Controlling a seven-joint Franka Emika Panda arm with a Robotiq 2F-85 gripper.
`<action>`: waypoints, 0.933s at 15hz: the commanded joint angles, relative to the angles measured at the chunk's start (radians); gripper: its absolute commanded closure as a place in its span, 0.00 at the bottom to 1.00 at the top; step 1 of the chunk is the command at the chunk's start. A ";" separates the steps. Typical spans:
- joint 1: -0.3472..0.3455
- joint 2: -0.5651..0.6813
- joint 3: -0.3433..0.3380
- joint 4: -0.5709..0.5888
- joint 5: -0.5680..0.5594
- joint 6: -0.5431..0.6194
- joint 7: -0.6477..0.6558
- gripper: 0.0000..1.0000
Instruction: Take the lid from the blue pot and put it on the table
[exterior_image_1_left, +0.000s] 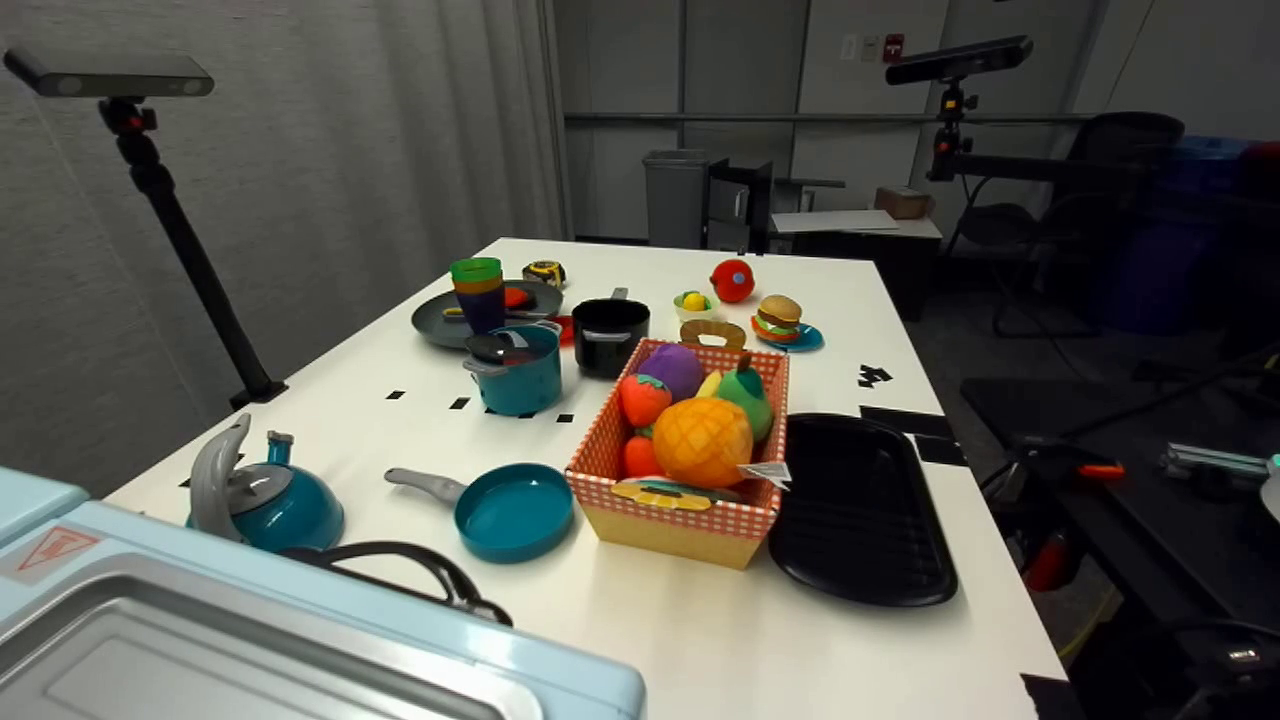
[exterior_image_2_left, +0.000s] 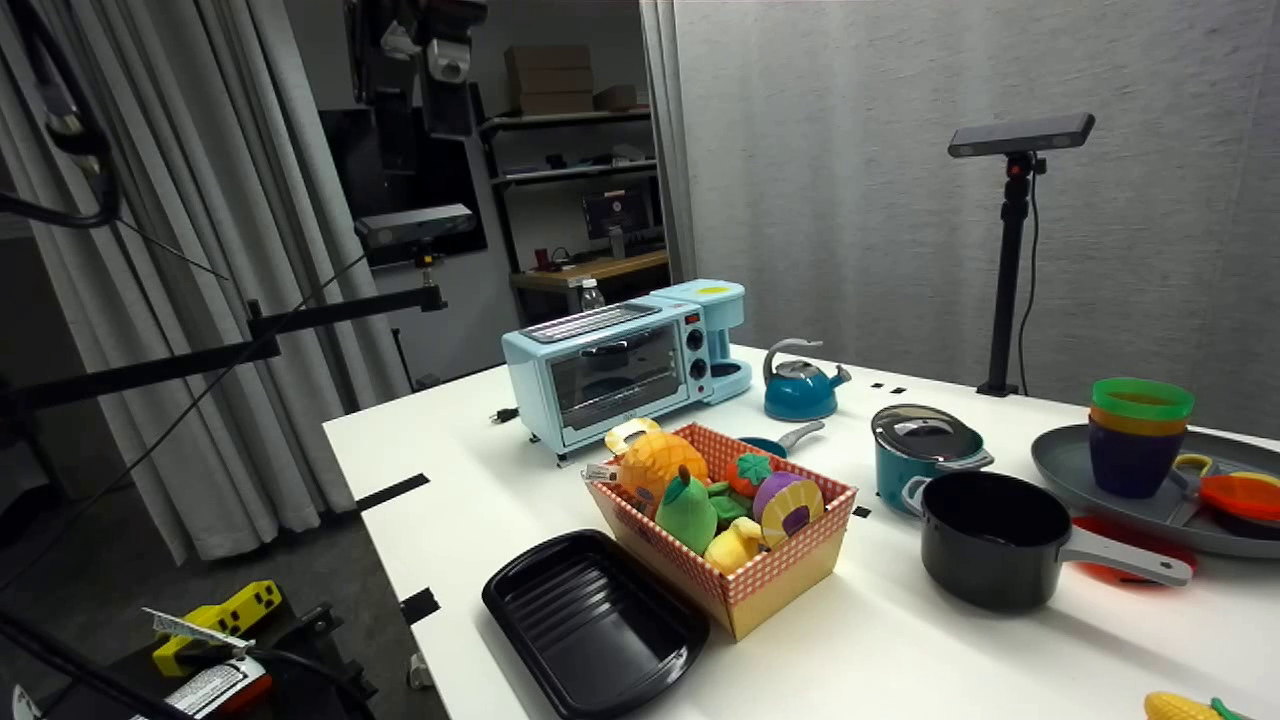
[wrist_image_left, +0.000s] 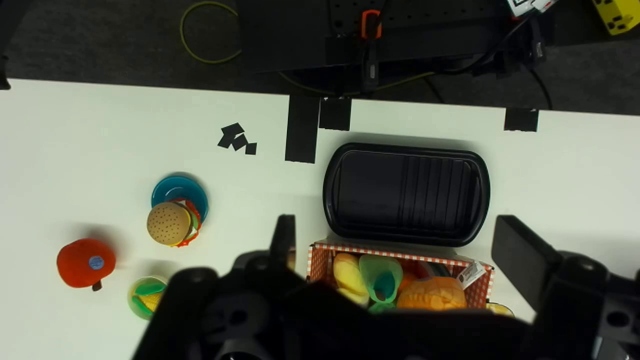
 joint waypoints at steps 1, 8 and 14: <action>0.007 0.000 -0.005 0.003 -0.002 -0.003 0.003 0.00; 0.012 0.002 -0.012 0.001 0.025 0.000 0.001 0.00; 0.008 0.004 -0.012 -0.002 0.057 0.007 0.017 0.00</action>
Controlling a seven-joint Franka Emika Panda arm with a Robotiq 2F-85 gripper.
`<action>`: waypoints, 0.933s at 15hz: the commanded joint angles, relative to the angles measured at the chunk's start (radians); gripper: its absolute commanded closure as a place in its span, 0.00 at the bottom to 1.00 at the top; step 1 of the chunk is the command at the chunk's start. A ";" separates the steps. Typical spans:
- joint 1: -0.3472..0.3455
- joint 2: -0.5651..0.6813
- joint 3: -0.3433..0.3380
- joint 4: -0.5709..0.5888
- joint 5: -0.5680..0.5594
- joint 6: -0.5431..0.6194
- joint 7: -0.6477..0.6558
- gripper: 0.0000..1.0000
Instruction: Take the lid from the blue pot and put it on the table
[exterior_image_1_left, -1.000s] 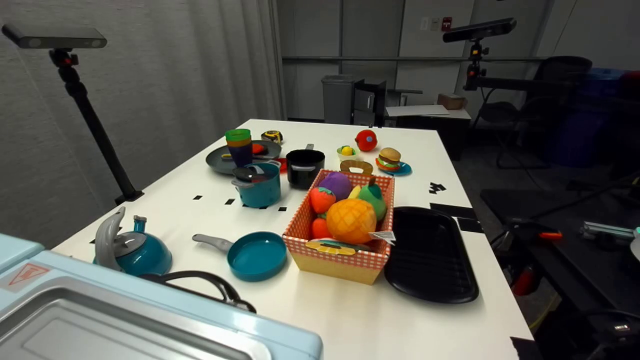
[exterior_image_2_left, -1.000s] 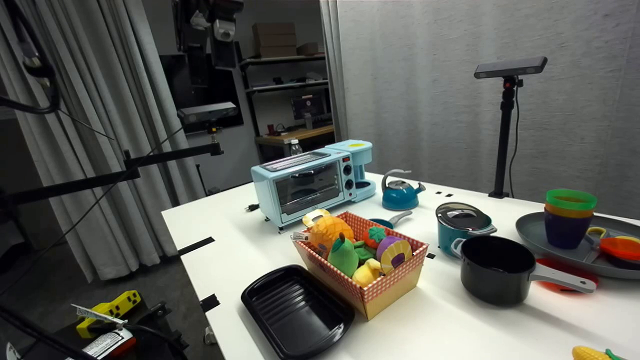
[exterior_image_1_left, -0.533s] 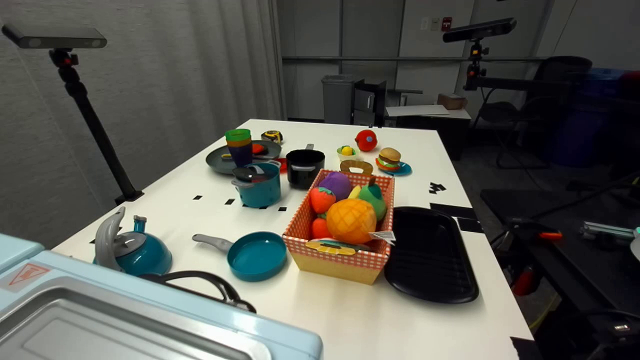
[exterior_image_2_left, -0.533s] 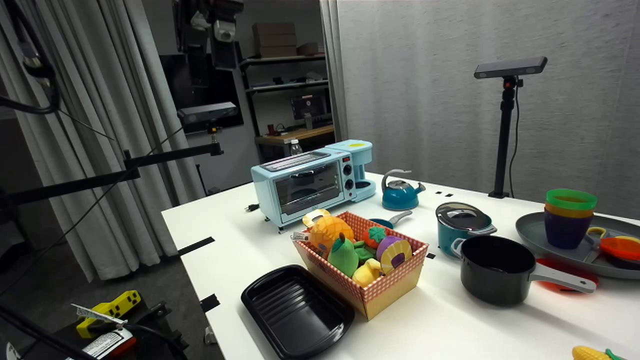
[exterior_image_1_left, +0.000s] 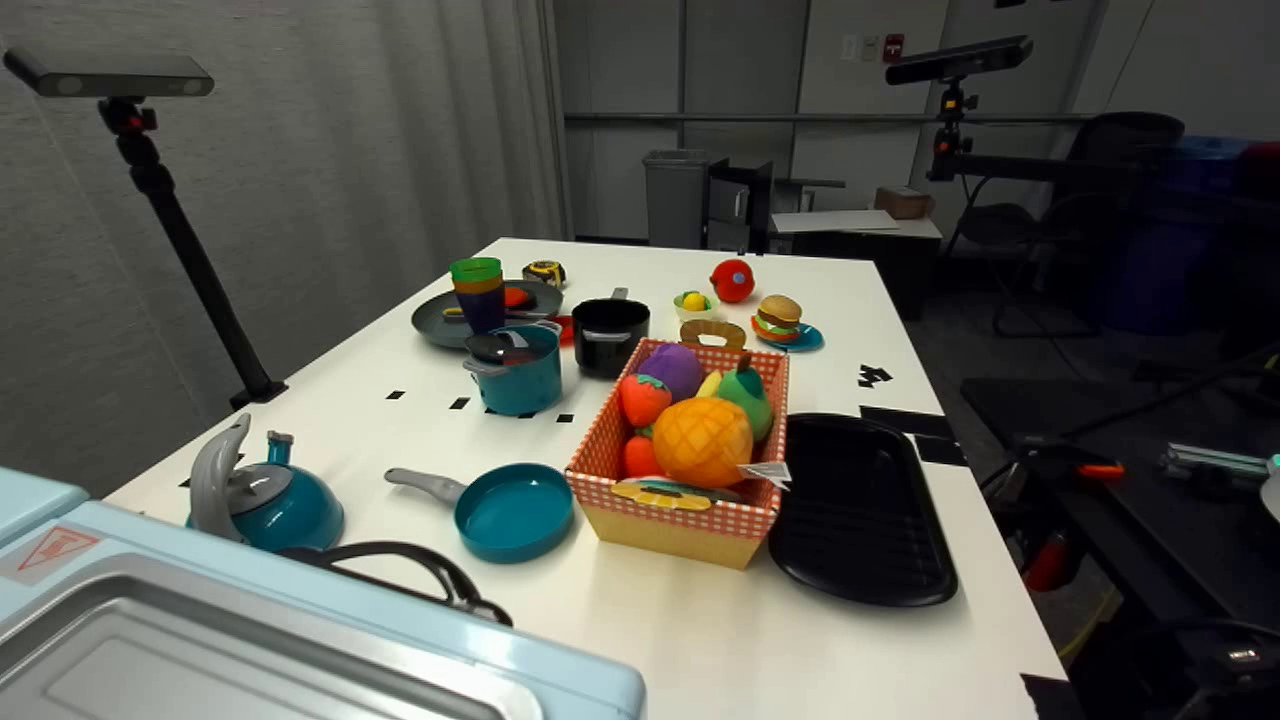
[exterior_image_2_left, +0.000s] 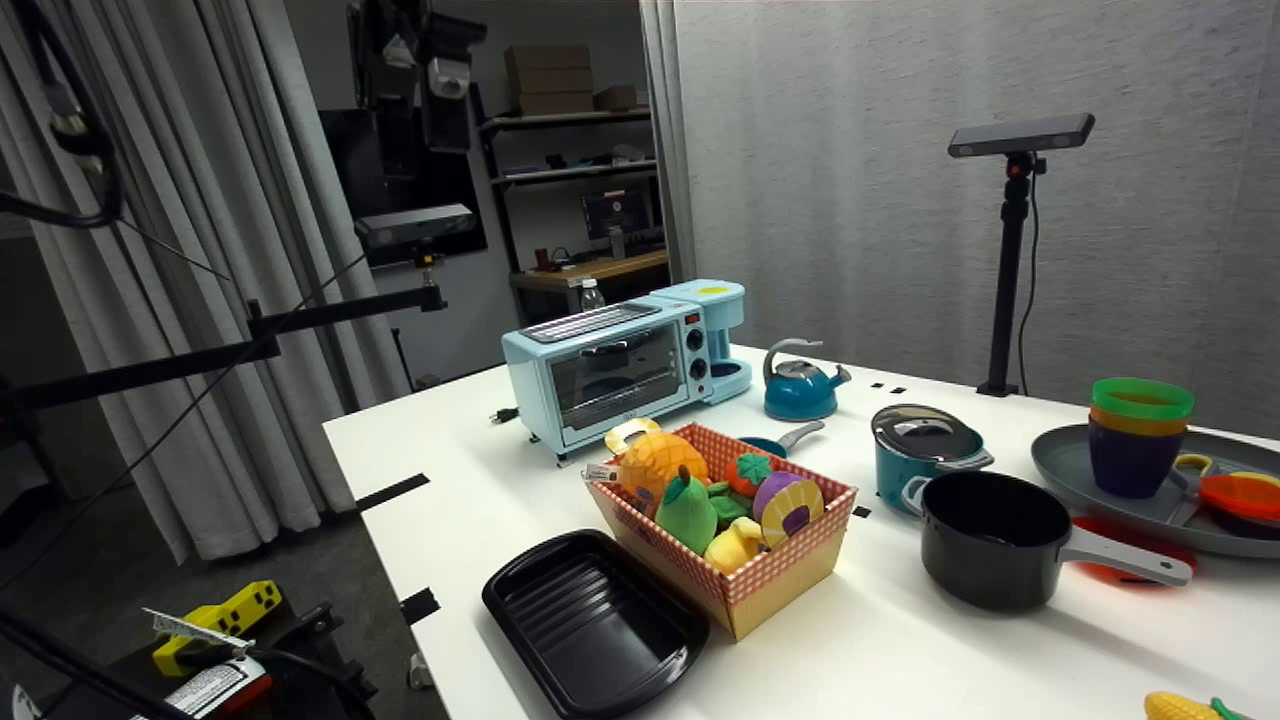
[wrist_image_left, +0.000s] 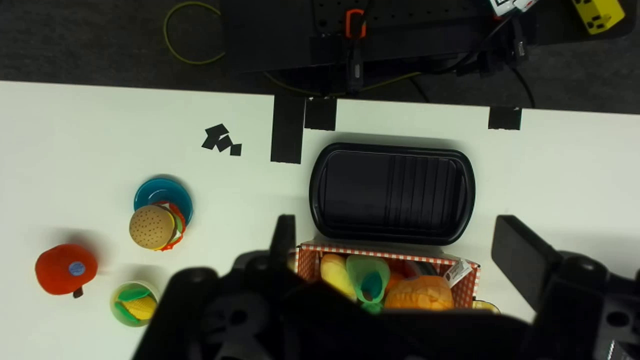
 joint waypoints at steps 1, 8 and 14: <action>0.014 -0.003 -0.016 0.001 0.027 -0.001 -0.013 0.00; 0.008 0.002 -0.005 0.003 0.009 -0.003 0.004 0.00; -0.001 0.001 0.004 0.000 -0.010 0.004 0.031 0.00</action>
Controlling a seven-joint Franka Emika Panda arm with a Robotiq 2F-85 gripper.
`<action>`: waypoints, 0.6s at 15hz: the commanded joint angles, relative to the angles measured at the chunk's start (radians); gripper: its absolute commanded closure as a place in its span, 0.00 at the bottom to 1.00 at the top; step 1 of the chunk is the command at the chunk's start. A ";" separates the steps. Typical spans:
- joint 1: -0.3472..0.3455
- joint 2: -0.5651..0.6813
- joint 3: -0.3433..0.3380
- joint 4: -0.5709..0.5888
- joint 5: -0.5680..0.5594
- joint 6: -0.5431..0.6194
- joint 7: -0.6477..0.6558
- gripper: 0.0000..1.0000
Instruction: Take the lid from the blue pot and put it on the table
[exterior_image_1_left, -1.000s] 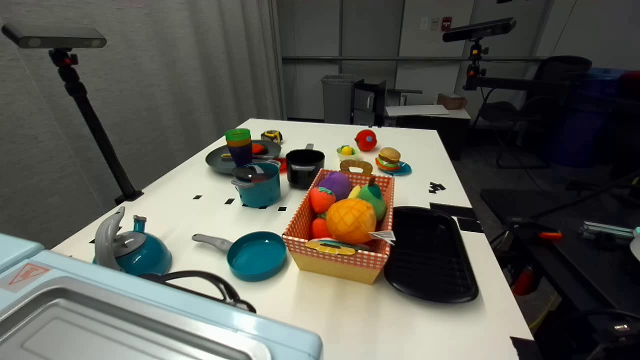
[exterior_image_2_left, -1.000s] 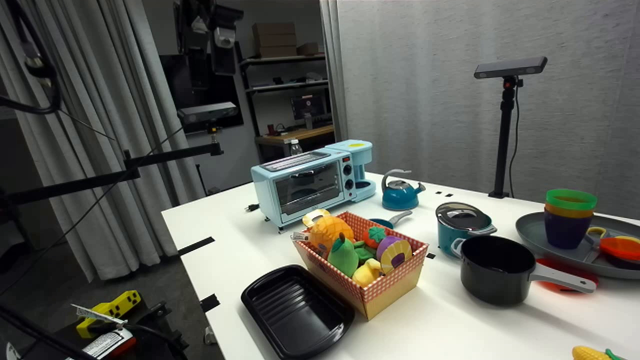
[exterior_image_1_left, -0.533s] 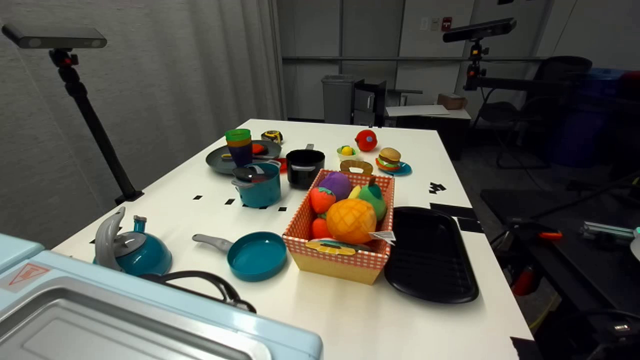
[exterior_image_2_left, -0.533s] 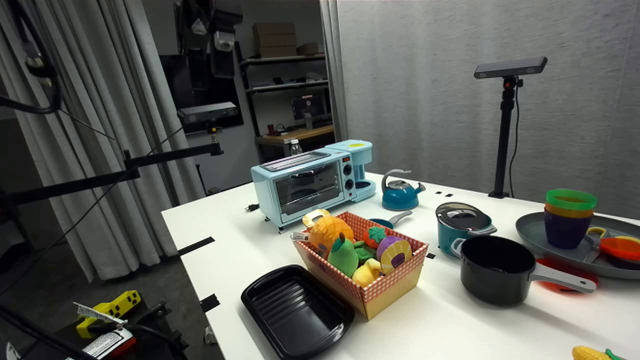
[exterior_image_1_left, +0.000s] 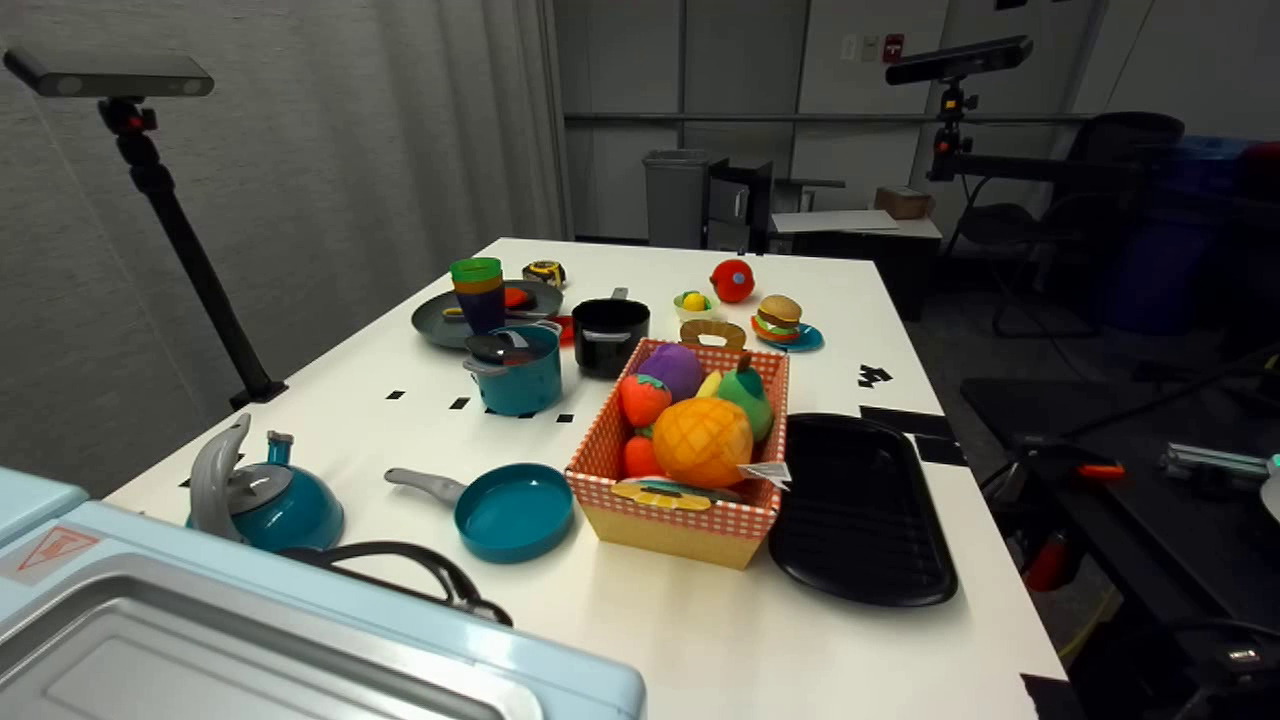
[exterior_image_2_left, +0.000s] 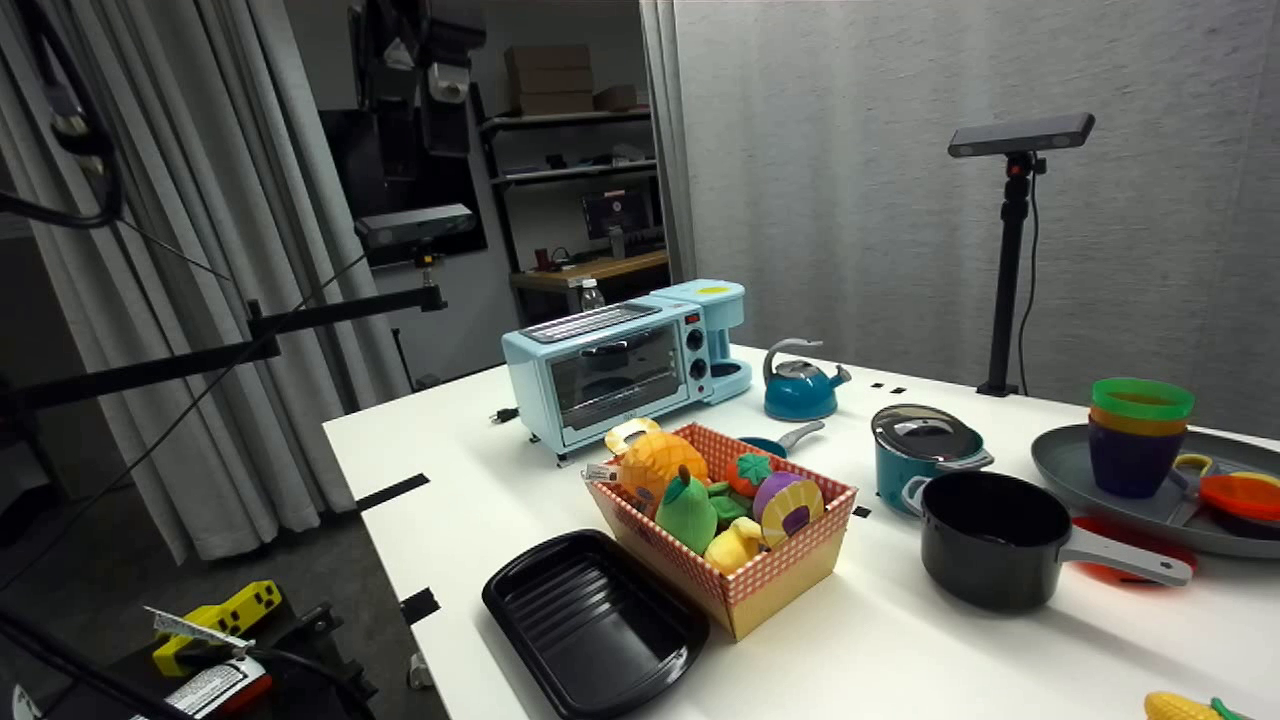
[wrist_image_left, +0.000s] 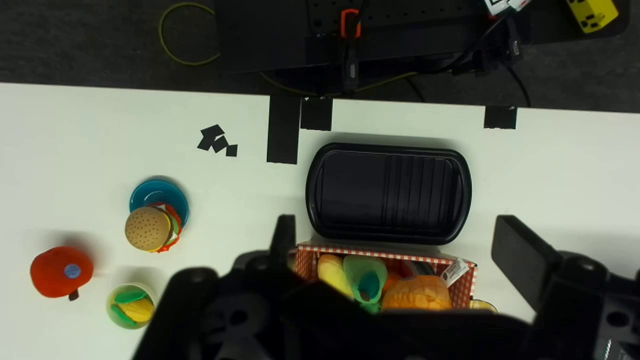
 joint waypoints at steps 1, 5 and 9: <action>-0.005 -0.003 0.007 -0.001 -0.023 0.007 0.042 0.00; -0.013 -0.012 0.013 -0.012 -0.017 0.048 0.127 0.00; -0.018 -0.018 0.015 -0.028 0.003 0.120 0.216 0.00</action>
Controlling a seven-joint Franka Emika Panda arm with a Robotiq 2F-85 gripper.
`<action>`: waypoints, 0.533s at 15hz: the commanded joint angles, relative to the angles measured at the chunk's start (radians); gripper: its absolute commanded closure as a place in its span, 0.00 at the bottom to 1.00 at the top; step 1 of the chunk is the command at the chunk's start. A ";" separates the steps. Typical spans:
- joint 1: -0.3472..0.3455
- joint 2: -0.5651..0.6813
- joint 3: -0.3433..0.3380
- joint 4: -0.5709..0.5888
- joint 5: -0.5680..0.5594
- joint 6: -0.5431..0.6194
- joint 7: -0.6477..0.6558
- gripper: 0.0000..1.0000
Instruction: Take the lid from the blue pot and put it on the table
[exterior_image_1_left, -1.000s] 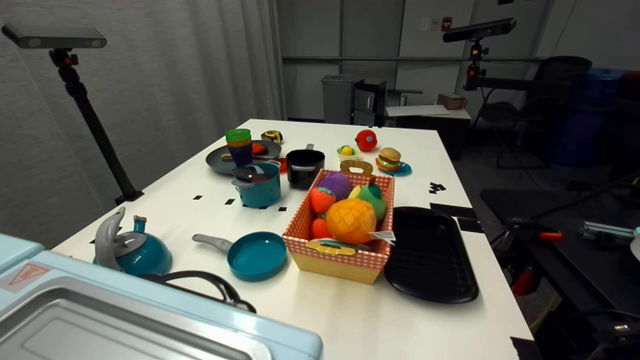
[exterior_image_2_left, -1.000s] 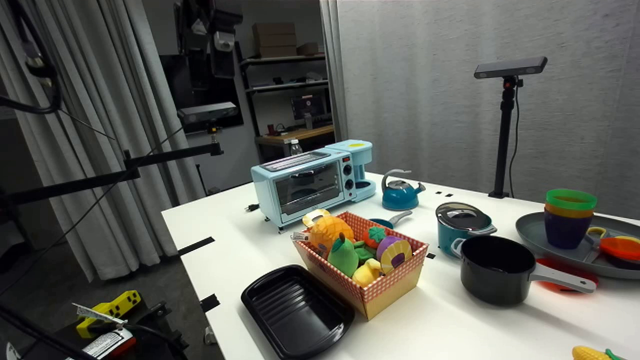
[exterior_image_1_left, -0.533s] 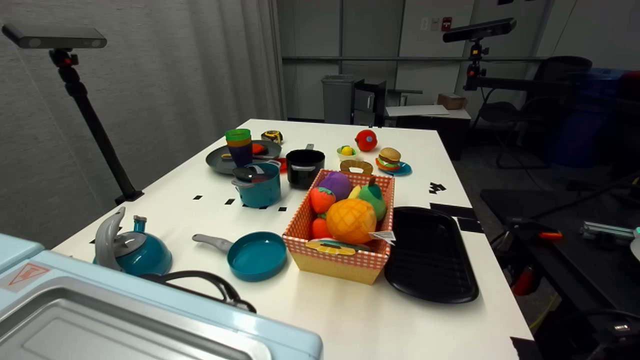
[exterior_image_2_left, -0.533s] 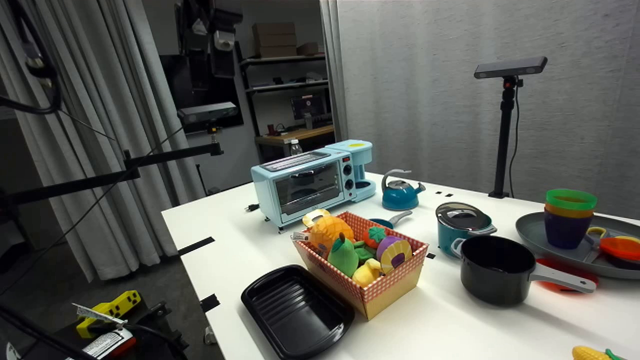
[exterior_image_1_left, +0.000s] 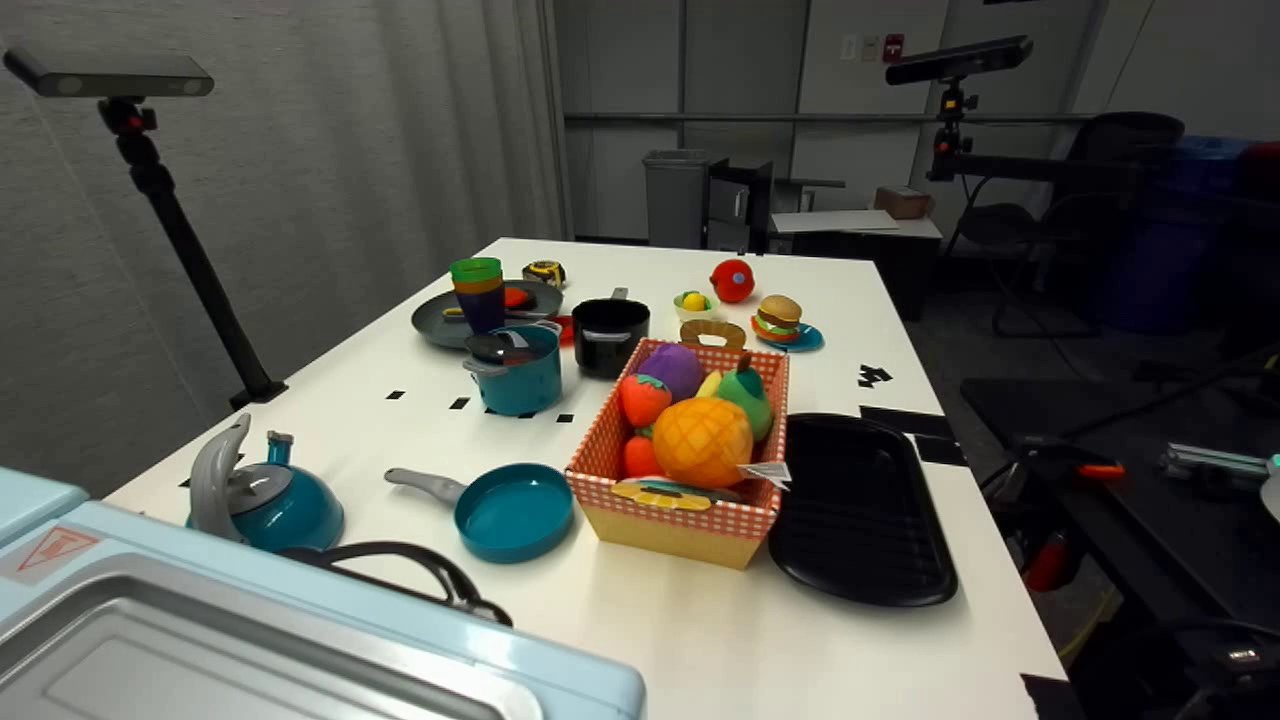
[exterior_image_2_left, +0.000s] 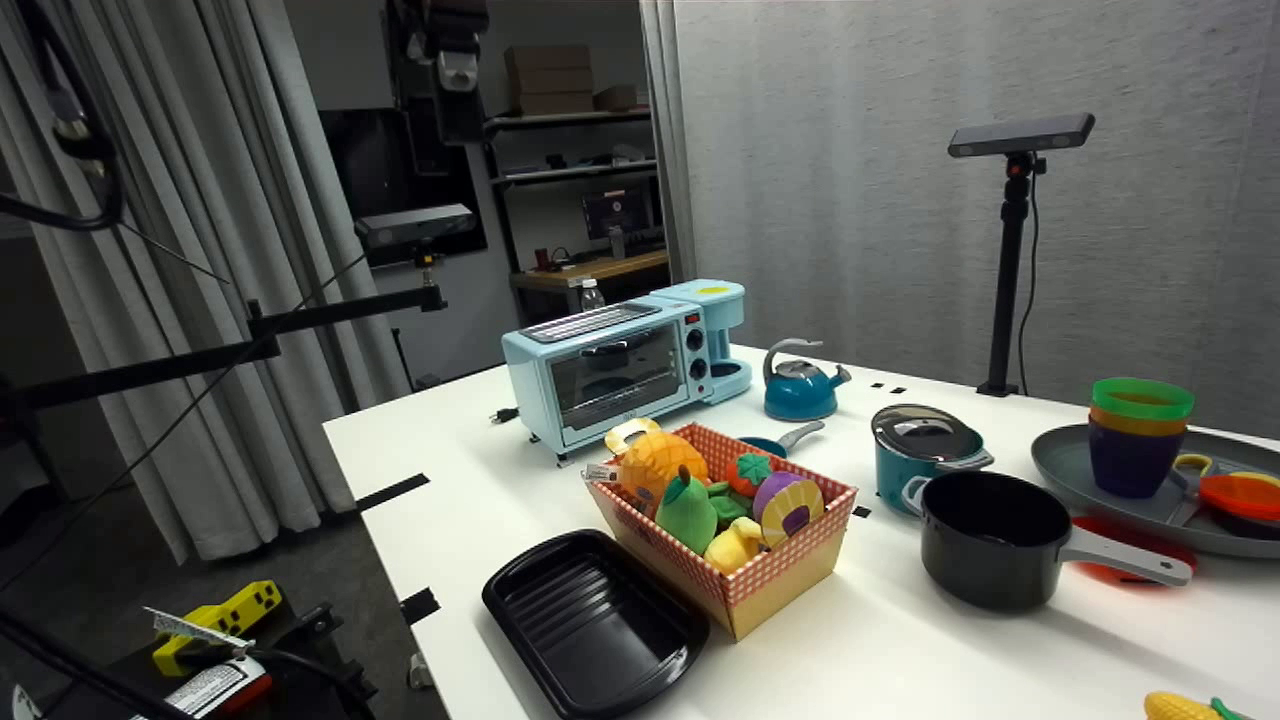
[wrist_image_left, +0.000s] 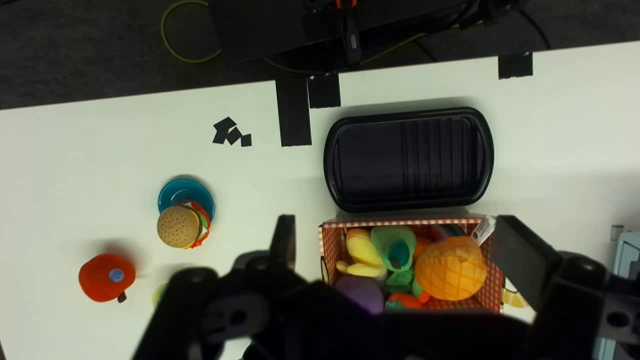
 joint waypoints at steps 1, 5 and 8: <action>-0.019 -0.018 0.013 -0.028 0.014 0.073 0.076 0.00; -0.026 -0.021 0.021 -0.049 0.002 0.143 0.124 0.00; -0.036 -0.018 0.033 -0.048 -0.012 0.128 0.157 0.00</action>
